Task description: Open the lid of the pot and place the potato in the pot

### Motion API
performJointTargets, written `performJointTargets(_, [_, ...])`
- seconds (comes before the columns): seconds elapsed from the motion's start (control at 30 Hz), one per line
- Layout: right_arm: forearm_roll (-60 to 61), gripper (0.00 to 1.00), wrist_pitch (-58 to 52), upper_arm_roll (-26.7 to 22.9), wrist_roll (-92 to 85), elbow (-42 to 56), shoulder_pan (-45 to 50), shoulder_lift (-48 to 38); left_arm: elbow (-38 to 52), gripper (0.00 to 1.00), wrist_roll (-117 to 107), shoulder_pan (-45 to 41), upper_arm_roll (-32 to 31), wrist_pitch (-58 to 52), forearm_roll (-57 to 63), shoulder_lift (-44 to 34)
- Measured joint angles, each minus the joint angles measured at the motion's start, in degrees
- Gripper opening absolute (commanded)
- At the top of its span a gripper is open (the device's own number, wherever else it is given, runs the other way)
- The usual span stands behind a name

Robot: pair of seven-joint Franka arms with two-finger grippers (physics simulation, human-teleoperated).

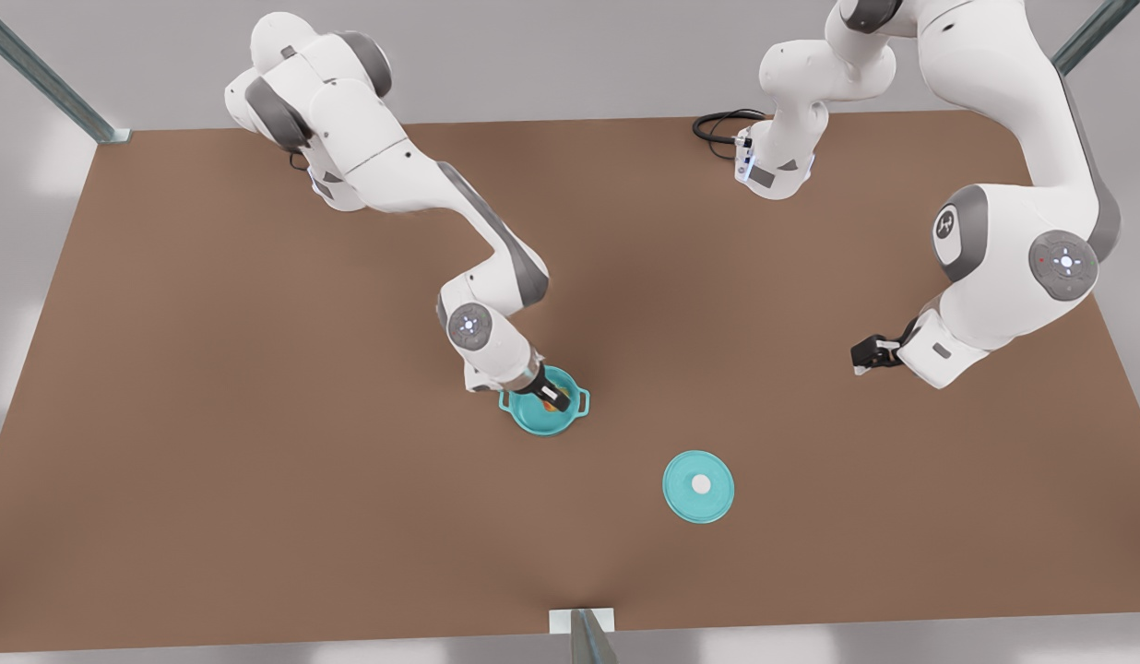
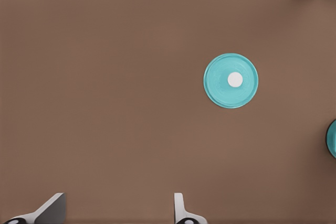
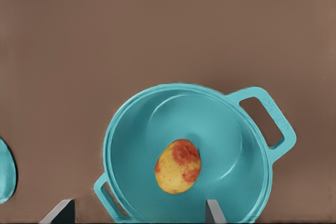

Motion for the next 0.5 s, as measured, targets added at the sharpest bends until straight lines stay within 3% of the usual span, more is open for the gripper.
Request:
performJointTargets(0.1, [-5.67,1.00,-10.97,-8.23,-1.50,-0.02,-0.10,-9.61,0.00,1.00,-0.01,-0.04,0.00,0.09,0.00,0.03])
performJointTargets(0.2, [-9.43,1.00,-22.30,-25.42,-7.67,1.22,-0.65,-14.31,0.32,1.00,-0.08,-0.10,0.00,0.20,-0.05,0.20])
performJointTargets(0.23, [-10.93,1.00,-25.64,-28.69,-10.11,-0.28,-0.70,-17.36,0.87,1.00,-0.15,-0.15,0.00,0.23,-0.38,0.29])
performJointTargets(0.33, [-15.02,1.00,-27.67,-33.42,-17.76,-14.67,-1.83,-29.06,4.27,1.00,-0.49,-2.13,0.01,0.26,-1.58,1.22])
performJointTargets(0.5, [-17.42,1.00,-27.92,-34.80,-30.21,-16.74,-10.03,-31.32,5.07,1.00,-0.98,-1.96,0.17,0.24,-3.78,2.28])
